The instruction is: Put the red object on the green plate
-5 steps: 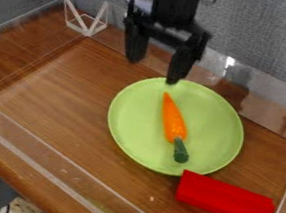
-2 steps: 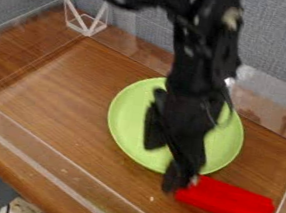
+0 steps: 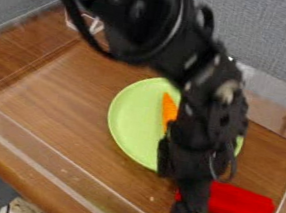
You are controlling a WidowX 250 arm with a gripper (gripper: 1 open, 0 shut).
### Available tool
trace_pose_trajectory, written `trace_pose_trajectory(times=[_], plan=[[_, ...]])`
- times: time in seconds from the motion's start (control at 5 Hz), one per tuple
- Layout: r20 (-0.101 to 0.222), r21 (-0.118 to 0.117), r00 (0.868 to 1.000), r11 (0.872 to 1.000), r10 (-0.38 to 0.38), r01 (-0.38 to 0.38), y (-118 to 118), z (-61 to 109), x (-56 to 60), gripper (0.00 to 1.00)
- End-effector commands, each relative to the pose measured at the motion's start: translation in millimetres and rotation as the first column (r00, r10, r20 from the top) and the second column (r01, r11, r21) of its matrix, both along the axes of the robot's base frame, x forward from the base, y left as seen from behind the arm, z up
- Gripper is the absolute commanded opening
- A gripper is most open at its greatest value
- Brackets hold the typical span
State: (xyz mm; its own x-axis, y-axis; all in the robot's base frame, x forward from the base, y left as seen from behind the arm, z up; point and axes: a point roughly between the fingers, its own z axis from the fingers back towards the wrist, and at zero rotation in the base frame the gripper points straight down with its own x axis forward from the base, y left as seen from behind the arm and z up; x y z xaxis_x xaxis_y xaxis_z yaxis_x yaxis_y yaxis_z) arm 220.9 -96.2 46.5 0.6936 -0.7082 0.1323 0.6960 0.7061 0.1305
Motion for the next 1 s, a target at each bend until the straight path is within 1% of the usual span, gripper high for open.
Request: trace_pose_trajectory(times=[0.0,0.2,0.4,0.6,0.8], plan=[[0.093,0.000,0.996,1.000,-0.008,0.008,-6,-0.7,2.0,1.00],[0.129,-0.002,0.990,0.998,-0.059,0.059,-1,-15.2,10.9,1.00],[0.154,-0.041,0.987,0.998,-0.047,0.054,6,-19.7,19.4,1.00],[0.159,-0.054,0.987,0.998,-0.001,0.010,16,-24.1,25.3,1.00],[0.155,-0.058,0.987,0.998,0.030,-0.021,21,-26.7,29.4,1.00]])
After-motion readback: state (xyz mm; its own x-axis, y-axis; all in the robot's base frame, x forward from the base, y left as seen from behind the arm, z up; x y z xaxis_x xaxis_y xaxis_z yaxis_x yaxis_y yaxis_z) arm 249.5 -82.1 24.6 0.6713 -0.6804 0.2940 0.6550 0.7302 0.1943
